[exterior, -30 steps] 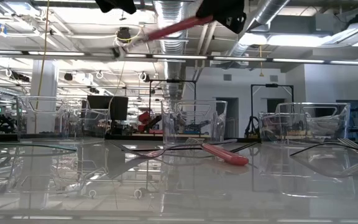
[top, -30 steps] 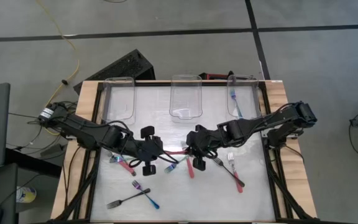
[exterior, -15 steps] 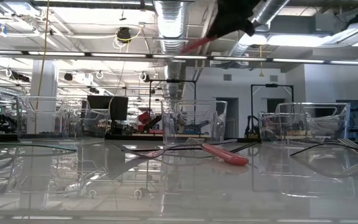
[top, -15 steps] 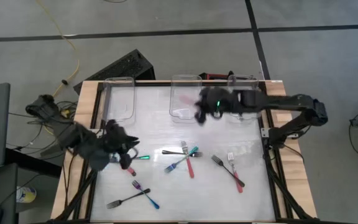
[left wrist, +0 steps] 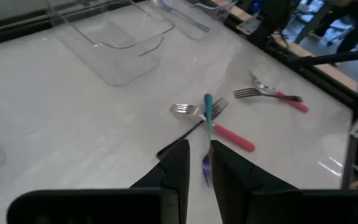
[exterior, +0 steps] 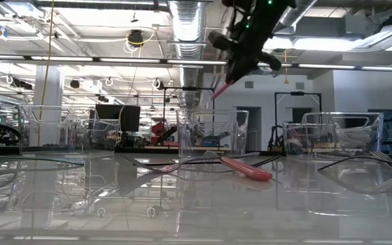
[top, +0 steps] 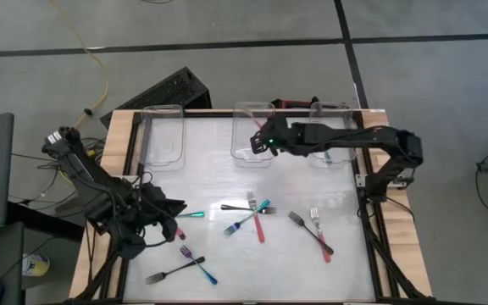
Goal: Sort silverware by color (type)
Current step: Put the bottom left pink fork into the middle transparent bin
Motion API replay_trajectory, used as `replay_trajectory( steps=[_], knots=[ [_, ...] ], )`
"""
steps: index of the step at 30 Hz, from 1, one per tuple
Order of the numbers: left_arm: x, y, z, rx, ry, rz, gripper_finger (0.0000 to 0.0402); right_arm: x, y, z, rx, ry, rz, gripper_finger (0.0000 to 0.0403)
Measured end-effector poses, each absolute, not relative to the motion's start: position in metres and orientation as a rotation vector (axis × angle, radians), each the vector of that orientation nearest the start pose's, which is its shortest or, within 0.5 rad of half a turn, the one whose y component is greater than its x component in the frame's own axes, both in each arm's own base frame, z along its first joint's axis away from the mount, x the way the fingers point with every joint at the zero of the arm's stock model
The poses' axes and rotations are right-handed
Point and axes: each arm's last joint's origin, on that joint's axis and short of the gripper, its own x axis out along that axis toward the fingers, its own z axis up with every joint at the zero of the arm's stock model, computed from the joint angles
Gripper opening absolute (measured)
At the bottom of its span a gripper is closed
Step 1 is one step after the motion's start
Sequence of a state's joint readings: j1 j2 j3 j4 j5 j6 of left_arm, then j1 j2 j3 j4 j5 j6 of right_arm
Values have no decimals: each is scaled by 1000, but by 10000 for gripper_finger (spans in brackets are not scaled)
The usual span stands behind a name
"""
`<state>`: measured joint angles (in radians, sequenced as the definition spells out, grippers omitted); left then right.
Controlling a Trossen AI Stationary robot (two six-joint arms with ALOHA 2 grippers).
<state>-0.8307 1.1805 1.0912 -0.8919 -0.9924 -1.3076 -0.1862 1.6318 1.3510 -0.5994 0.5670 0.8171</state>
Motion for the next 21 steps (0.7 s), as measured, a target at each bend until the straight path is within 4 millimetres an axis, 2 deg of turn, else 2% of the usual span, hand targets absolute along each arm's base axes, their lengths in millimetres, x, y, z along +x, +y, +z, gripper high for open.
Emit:
replay_trajectory(
  steps=[10, 12, 16, 21],
  knots=[
    [164, -143, 317, -430, 384, 461, 47, 352, -82, 262, 561, 580, -1033, 53],
    [164, -143, 317, -411, 386, 458, 47, 354, -82, 257, 574, 611, -1013, 79],
    [164, -143, 317, -383, 393, 452, 47, 358, -81, 248, 609, 653, -976, 154],
    [164, -143, 317, -334, 405, 440, 47, 359, -79, 249, 653, 667, -936, 226]
  ],
)
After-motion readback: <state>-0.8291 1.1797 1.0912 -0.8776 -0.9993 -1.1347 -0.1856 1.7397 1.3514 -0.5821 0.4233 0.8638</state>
